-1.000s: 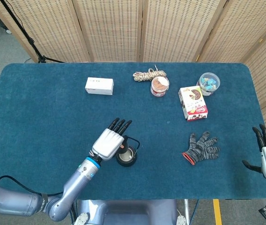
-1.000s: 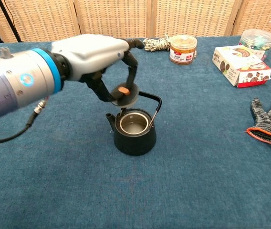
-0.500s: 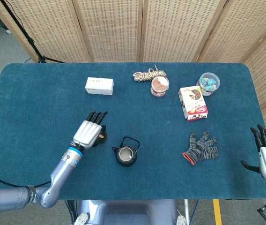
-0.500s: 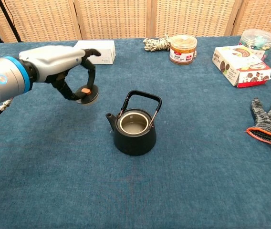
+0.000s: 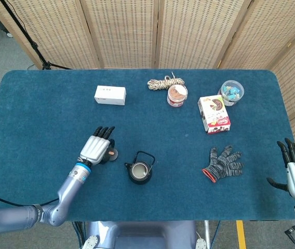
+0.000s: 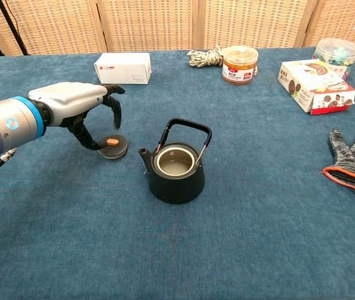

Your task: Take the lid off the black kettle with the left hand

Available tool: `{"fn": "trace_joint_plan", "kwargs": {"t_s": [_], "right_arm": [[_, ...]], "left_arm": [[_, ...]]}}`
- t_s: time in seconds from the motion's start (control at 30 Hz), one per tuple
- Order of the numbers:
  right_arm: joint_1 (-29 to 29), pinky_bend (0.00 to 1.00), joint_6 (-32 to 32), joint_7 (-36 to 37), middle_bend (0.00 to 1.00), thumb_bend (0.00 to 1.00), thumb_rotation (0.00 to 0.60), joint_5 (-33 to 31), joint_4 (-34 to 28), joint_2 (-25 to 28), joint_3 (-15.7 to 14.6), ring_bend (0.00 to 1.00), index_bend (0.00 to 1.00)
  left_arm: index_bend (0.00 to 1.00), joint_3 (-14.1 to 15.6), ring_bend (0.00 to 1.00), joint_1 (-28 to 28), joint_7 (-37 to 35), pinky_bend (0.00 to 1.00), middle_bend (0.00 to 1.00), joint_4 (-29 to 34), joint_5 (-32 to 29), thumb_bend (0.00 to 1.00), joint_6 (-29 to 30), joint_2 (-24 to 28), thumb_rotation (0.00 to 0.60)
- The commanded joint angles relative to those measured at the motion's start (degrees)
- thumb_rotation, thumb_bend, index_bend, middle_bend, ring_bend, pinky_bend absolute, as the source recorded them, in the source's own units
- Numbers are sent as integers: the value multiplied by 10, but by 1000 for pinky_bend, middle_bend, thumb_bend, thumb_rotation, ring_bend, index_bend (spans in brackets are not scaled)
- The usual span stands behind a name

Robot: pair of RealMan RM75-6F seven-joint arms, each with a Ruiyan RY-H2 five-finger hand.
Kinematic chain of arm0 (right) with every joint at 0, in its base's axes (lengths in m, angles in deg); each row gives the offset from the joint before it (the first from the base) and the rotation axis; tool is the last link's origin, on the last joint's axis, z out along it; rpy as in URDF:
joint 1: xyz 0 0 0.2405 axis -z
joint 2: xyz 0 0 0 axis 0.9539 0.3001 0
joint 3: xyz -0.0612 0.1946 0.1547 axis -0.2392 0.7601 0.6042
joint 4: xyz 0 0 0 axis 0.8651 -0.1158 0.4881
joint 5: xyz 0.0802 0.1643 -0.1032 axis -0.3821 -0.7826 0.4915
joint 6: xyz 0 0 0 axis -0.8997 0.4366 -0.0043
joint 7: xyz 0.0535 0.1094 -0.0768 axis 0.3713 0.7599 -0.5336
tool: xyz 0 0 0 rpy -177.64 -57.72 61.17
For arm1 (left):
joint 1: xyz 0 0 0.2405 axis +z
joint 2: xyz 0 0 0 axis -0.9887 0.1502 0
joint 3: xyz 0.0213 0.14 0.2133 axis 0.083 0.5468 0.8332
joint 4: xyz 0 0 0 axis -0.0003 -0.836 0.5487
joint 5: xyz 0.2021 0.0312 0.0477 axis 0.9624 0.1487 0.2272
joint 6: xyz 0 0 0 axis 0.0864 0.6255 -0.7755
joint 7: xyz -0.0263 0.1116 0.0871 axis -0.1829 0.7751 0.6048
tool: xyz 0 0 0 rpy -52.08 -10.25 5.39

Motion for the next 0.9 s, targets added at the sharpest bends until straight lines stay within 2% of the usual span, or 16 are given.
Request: {"fn": "trace_joint_plan", "kwargs": {"t_s": [0.03,0.23,0.43,0.53,0.77,0.9], "right_arm": [[1,0,-3,0,0,0,600,1,-1,1,0,0,0],[4,0,-9,6,0,0,600,4,-6,5,1,0,0],[5,0,-15,4,0,0,600,10,-10,6,0,0,0],[7,0,-21,-1,0,0,600,14,-12,6,-1,0,0],[8,0,-26,-16,0,0,600,25,-16,2,-7,0,0],[7,0,-28,-24,0,0,600,29,-17,-1,-9,0,0]], "left_arm": [[9,3,0,13,-3,0,0,36,12,125,18,33,600],[0,28,0,85,-110,0,0,80,121,89,91,122,600],[0,70,0,172,-209,0,0,72,197,86,171,206,600],[0,89,0,223,-273,0,0,41,222,86,212,227,600],[0,94,0,299,-397,0,0,-17,240,86,266,231,600],[0,94,0,316,-422,0,0,-5,255,86,271,250,600]]}}
